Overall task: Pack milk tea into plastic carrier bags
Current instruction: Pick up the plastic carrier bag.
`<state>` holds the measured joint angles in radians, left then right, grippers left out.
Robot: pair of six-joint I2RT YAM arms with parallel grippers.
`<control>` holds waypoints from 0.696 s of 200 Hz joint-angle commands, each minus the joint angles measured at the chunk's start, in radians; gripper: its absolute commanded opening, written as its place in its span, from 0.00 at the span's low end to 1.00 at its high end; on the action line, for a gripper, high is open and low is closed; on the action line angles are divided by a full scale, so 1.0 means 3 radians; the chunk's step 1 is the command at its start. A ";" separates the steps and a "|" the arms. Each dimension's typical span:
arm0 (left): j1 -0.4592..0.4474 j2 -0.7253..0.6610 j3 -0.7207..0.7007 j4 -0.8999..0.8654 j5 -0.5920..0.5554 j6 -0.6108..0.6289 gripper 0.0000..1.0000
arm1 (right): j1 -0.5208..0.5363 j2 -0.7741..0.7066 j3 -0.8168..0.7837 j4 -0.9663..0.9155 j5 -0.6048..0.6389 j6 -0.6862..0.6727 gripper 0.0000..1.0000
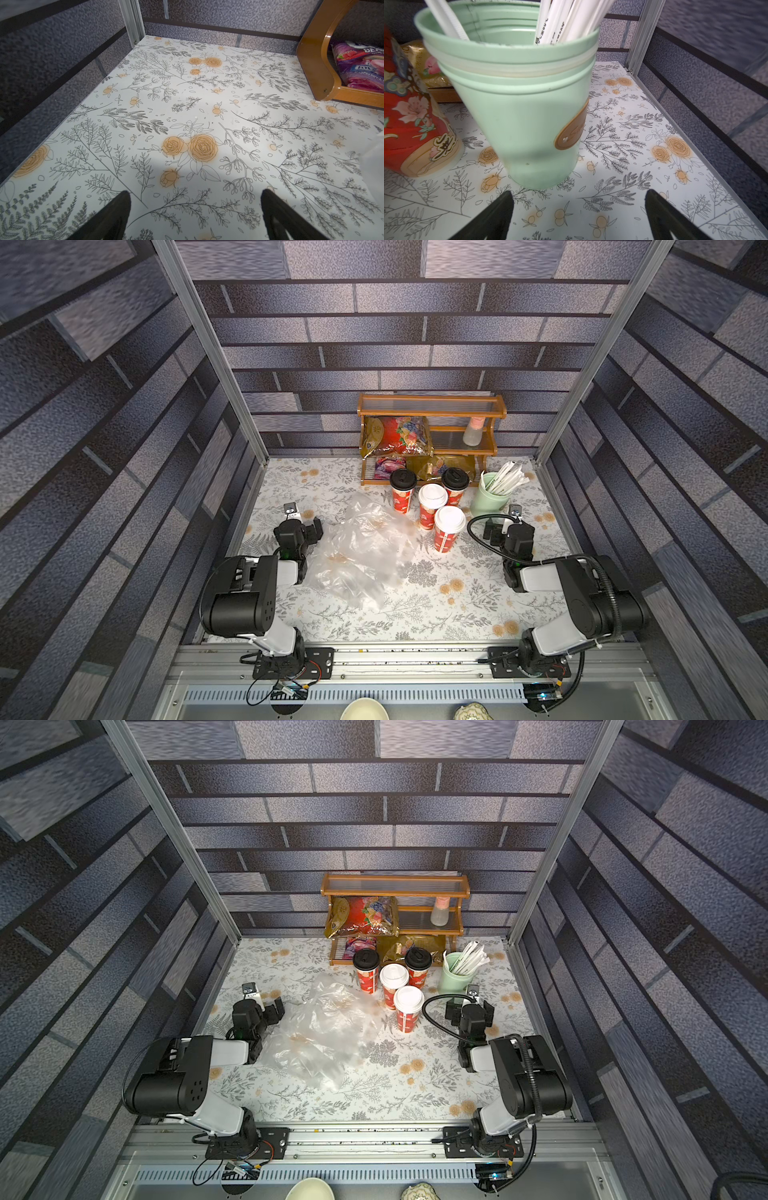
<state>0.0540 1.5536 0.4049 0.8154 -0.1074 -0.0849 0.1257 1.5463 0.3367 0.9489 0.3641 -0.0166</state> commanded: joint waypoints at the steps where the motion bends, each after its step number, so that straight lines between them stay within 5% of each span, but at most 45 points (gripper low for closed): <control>1: 0.0000 -0.0035 0.0067 -0.0023 0.0028 0.0060 1.00 | -0.0012 -0.0006 0.0008 0.0078 -0.0014 0.0025 1.00; 94: -0.0008 -0.0045 0.0075 -0.0030 0.0035 0.0070 1.00 | -0.0010 -0.0113 -0.0032 0.0071 -0.0034 0.0014 1.00; 120: -0.0073 -0.0167 0.0220 -0.0377 -0.0053 0.0125 1.00 | -0.0007 -0.0315 -0.0157 0.0143 -0.0006 0.0009 1.00; 139: -0.0241 -0.0290 0.0604 -0.1209 -0.0425 0.0255 1.00 | -0.0009 -0.0694 -0.0118 -0.0318 0.0035 0.0035 1.00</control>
<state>0.0307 1.5330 0.4557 0.7067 -0.1295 -0.0727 0.1257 1.4548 0.3016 0.9398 0.3653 -0.0162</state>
